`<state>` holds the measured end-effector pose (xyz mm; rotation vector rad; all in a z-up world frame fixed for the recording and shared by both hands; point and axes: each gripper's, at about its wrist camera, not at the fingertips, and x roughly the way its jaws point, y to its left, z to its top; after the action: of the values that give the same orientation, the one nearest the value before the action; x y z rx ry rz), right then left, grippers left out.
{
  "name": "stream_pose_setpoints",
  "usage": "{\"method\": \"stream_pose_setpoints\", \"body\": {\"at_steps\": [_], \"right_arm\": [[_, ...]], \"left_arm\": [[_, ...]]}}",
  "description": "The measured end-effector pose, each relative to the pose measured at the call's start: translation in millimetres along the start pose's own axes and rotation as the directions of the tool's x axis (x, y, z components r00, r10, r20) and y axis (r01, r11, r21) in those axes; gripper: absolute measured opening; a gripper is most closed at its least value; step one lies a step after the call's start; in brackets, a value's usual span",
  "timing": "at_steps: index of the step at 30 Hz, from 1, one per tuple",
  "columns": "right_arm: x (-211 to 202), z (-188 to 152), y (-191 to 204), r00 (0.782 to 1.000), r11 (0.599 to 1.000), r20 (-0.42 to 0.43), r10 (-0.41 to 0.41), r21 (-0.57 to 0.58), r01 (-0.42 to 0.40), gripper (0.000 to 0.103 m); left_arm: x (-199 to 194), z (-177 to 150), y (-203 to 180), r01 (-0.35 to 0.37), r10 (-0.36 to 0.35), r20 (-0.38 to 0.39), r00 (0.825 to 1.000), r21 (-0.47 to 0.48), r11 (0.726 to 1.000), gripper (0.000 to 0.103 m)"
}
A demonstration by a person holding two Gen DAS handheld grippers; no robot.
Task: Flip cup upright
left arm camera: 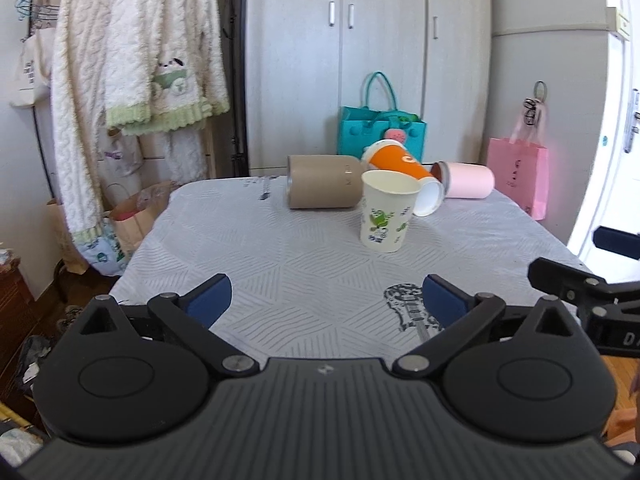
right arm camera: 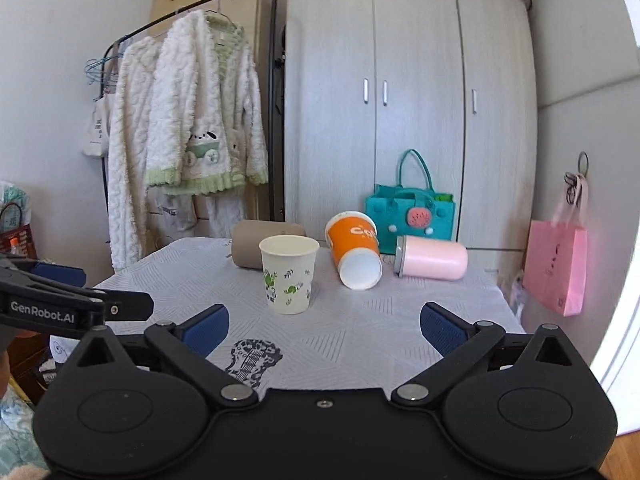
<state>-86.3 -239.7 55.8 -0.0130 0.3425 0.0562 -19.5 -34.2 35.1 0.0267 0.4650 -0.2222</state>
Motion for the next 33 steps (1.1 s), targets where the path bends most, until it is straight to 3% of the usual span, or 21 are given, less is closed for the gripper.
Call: {"method": "stream_pose_setpoints", "body": {"at_steps": [15,23,33], "right_arm": [[-8.1,0.3,7.4,0.999,0.998,-0.015,-0.050,0.038,0.051,0.103],[1.2,-10.2,4.4,0.996,0.996,-0.067,-0.067,0.047,0.070,0.103],[8.4,-17.0,4.9,0.989,0.993,-0.099,-0.109,0.033,0.113,0.103]], "left_arm": [[-3.2,-6.0,0.7,-0.005,0.005,0.000,1.000,0.026,1.000,0.103],[0.2,-9.3,4.7,-0.031,0.031,-0.009,0.999,0.013,0.999,0.103],[-1.3,-11.8,1.6,-0.118,0.118,0.009,0.993,0.023,0.993,0.103]]}}
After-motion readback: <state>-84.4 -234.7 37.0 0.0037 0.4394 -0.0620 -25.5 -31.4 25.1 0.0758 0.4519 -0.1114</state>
